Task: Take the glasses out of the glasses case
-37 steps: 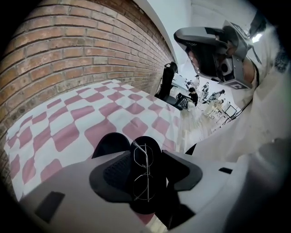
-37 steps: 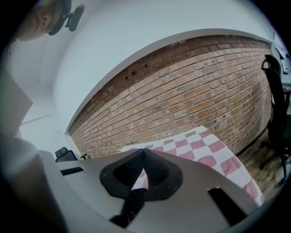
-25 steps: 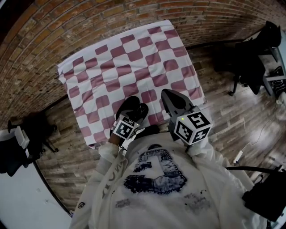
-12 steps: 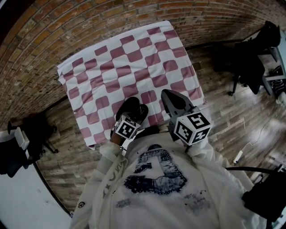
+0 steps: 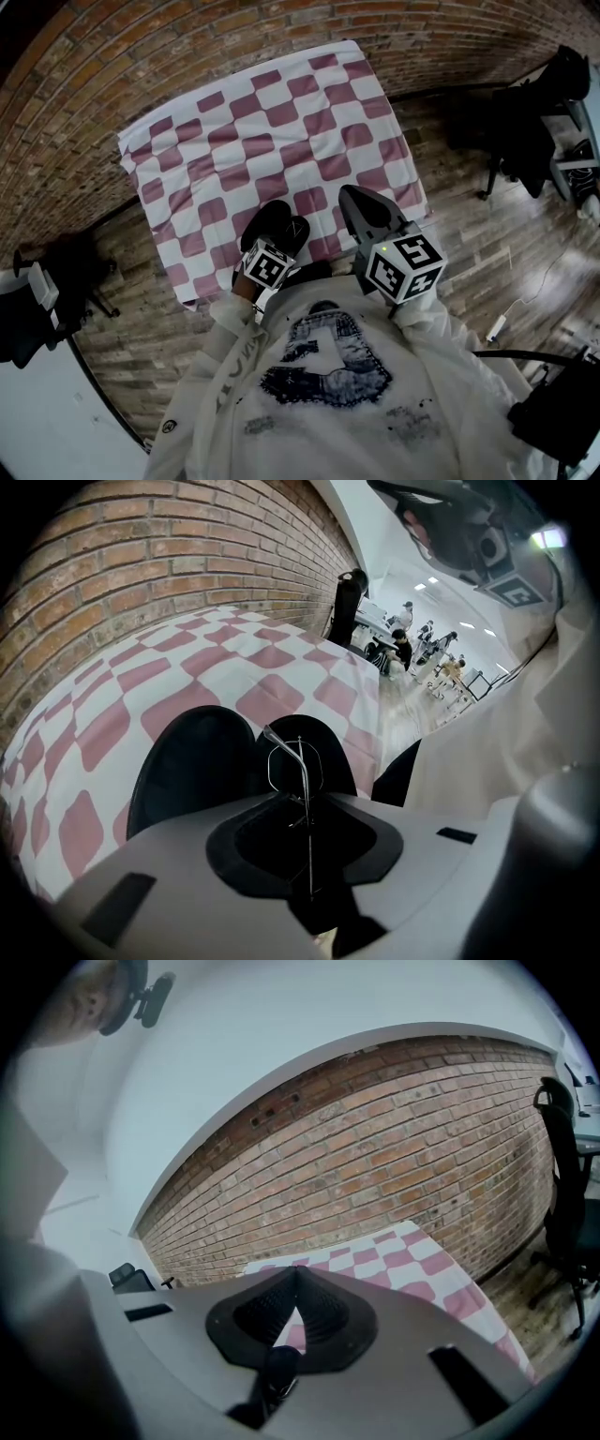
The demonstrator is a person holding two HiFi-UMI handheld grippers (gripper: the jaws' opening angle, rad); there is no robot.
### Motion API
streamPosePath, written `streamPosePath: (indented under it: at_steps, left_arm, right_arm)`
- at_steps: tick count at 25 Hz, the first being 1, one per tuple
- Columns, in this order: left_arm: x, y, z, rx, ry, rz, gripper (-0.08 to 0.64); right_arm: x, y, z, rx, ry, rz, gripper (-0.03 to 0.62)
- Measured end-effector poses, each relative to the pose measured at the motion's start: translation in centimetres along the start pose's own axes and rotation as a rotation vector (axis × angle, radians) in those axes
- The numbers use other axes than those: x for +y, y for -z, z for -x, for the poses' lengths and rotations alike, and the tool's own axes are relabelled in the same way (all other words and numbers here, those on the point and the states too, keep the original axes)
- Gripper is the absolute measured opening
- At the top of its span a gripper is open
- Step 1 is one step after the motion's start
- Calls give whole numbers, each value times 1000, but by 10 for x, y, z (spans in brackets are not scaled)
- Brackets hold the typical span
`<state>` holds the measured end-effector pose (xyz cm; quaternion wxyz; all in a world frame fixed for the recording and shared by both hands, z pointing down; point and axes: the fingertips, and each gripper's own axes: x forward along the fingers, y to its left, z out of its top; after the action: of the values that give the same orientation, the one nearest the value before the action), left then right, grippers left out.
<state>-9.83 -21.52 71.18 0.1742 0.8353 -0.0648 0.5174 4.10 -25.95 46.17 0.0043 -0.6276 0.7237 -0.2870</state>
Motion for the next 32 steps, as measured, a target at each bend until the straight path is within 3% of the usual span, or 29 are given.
streamPosePath:
  at_steps: [16, 32]
  left_arm:
    - [-2, 0, 2, -12, -33, 4, 40]
    - [3, -7, 23, -54, -133, 54, 35]
  right_arm:
    - [2, 0, 6, 12, -22, 16, 12]
    - [3, -6, 21, 9, -74, 30, 13]
